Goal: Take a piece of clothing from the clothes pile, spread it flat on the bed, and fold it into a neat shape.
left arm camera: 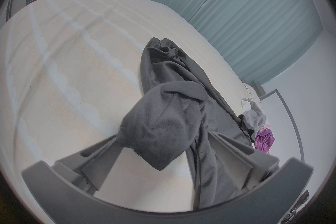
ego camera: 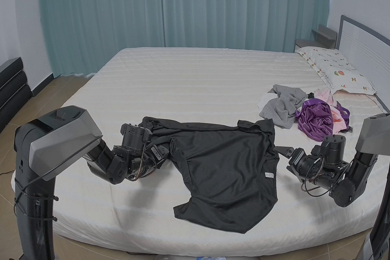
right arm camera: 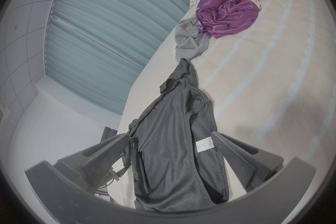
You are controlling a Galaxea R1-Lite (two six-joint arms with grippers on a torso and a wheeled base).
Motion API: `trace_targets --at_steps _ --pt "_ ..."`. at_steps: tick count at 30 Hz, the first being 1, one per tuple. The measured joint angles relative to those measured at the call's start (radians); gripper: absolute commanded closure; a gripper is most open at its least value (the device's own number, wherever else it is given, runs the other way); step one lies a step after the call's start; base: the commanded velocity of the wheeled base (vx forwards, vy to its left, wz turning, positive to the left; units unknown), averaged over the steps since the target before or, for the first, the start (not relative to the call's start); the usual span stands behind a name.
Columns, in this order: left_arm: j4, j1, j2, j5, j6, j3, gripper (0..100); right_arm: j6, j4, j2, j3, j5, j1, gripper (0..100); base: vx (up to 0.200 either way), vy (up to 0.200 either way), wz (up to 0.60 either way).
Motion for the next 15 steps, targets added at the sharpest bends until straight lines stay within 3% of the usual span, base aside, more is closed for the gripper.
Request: trace_targets --at_steps 8,15 --pt "0.006 0.012 0.012 0.036 0.000 0.011 100 -0.001 0.001 0.002 0.003 0.000 0.001 0 0.000 0.000 0.00" --pt "0.009 0.042 -0.070 0.037 0.003 0.122 100 -0.001 0.002 0.000 0.010 -0.001 0.014 0 0.000 0.000 0.00"
